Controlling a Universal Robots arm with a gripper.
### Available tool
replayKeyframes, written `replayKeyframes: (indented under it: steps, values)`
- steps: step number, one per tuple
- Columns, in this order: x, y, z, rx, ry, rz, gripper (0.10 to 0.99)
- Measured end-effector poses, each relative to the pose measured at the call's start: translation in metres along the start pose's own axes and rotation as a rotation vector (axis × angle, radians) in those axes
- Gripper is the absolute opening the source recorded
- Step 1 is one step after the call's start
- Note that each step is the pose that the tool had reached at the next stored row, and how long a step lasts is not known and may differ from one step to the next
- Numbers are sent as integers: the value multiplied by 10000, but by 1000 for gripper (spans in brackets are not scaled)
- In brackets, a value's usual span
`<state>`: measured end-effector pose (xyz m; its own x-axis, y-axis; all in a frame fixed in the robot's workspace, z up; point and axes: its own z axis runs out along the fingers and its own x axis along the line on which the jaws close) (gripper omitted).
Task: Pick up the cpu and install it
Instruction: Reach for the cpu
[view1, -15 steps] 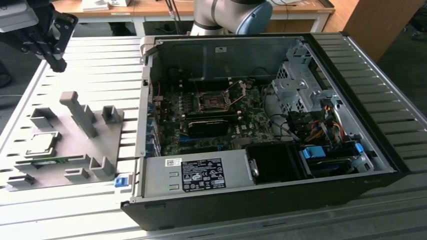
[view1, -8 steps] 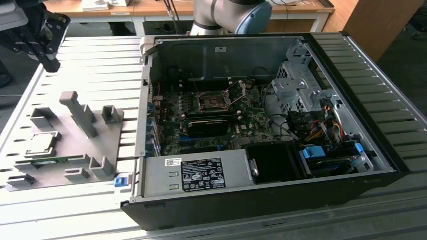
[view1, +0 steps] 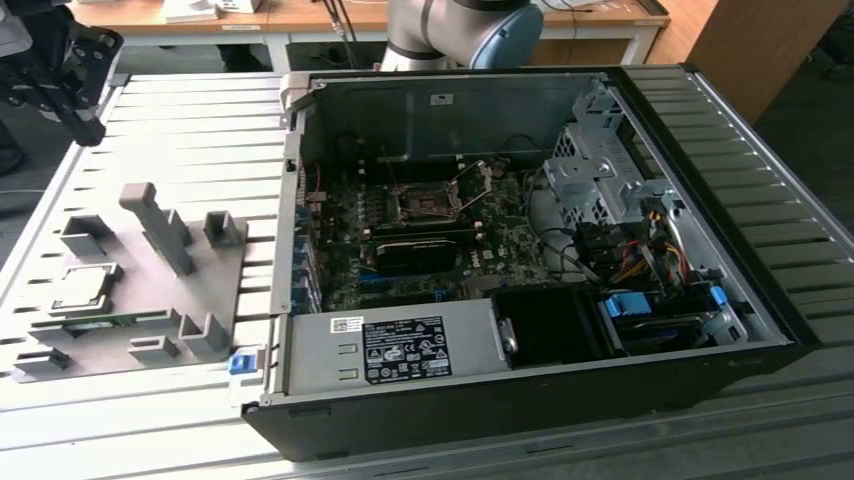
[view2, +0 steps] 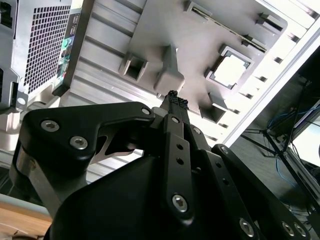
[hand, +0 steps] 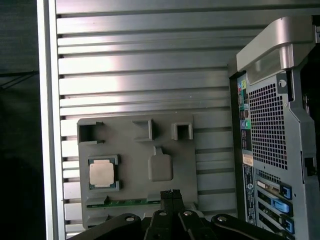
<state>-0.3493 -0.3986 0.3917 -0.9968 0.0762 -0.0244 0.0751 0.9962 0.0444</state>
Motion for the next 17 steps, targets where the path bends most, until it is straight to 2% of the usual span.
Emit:
replayKeyframes:
  steps: [17]
  values:
    - [253,-19,-4,1,0,0,106]
